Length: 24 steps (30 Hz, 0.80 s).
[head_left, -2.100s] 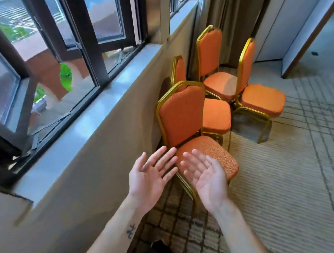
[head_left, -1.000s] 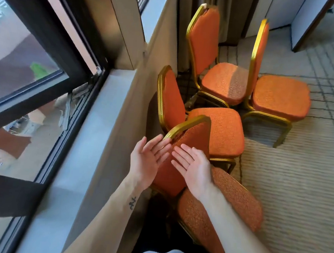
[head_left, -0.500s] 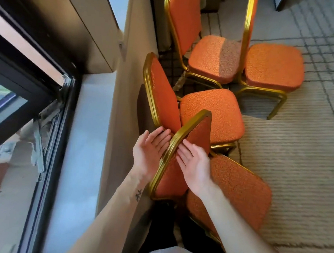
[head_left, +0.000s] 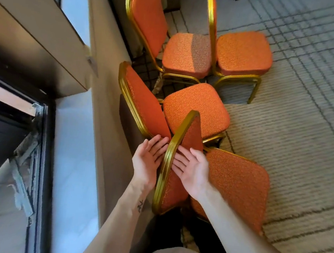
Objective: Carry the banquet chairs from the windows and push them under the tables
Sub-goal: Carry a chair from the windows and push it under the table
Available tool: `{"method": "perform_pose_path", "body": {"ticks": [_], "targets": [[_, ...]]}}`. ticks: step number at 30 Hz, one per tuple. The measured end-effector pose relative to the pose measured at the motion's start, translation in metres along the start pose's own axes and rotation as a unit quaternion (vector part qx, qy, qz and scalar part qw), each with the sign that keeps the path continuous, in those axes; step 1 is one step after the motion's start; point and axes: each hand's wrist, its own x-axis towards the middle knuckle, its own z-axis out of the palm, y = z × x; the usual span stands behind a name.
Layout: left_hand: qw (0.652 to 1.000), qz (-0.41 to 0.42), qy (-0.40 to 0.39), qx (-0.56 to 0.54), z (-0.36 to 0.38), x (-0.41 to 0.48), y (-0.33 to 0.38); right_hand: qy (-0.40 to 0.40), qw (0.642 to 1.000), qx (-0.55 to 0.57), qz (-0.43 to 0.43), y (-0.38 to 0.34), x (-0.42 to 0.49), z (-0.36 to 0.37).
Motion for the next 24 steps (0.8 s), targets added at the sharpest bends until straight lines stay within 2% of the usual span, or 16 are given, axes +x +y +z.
{"method": "perform_pose_path", "body": {"ticks": [10, 18, 24], "targets": [[0.995, -0.022, -0.088, 0.045, 0.064, -0.034, -0.02, 0.065, 0.994, -0.031, -0.078, -0.041, -0.071, -0.046], [0.976, -0.06, -0.197, 0.075, 0.135, -0.053, -0.052, 0.12, 0.979, 0.006, -0.166, -0.072, -0.129, -0.108], [0.957, -0.065, -0.26, 0.113, 0.201, -0.07, -0.085, 0.11, 0.975, 0.017, -0.193, -0.105, -0.165, -0.165]]}}
